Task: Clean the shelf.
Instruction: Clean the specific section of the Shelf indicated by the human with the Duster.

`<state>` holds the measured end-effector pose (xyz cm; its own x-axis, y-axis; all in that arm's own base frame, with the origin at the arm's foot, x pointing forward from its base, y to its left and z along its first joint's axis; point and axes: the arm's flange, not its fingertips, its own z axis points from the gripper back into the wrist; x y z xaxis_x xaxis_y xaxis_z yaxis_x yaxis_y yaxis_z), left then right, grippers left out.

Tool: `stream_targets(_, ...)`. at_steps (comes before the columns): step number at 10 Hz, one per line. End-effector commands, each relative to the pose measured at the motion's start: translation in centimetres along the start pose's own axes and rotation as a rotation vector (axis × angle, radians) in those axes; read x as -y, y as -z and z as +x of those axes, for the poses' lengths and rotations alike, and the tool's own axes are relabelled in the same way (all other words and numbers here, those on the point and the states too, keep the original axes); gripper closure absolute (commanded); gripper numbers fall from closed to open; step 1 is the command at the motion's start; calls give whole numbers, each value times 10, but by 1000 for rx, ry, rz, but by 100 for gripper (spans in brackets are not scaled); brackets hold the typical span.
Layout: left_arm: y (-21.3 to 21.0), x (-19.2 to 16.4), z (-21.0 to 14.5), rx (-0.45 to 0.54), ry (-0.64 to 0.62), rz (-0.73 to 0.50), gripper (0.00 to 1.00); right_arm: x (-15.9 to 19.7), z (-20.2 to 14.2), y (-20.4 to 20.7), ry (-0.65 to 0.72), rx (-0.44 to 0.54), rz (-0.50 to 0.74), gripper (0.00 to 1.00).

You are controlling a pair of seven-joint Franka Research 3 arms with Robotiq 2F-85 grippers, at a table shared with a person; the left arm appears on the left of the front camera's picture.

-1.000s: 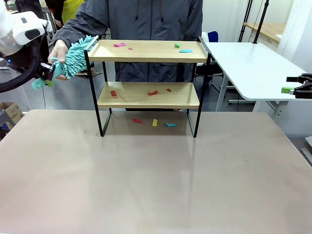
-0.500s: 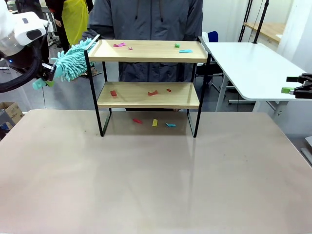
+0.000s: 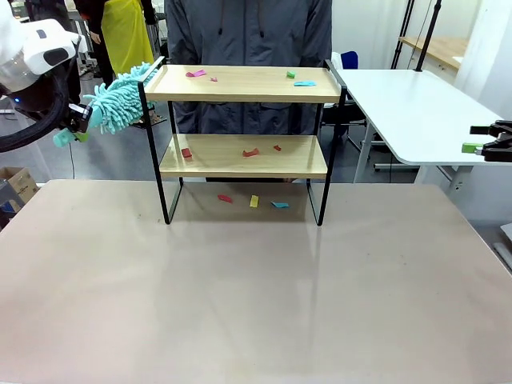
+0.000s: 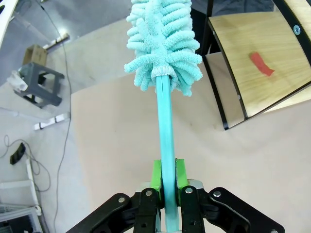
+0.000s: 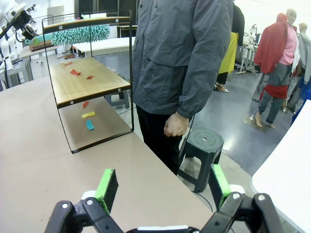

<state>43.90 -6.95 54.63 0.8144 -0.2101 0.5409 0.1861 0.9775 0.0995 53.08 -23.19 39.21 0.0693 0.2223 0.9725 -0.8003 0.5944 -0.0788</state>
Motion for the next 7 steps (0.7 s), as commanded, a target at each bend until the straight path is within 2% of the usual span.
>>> stream_targets(1,-2,-2,0,5,1,-4,100,1,5,1,9,-15,-12,0)
stream_targets(2,0,0,0,0,0,0,87,1,5,1,9,-15,-12,0)
stream_targets(4,-59,-31,-12,-101,157,63,87,1,5,1,9,-15,-12,0)
stream_targets(5,-88,-43,-19,-148,183,153,87,1,5,1,9,-15,-12,0)
stream_targets(6,-113,-48,-33,-219,242,172,87,1,5,1,9,-15,-12,0)
stream_targets(7,-135,-51,-39,-269,326,139,87,1,5,1,9,-15,-12,0)
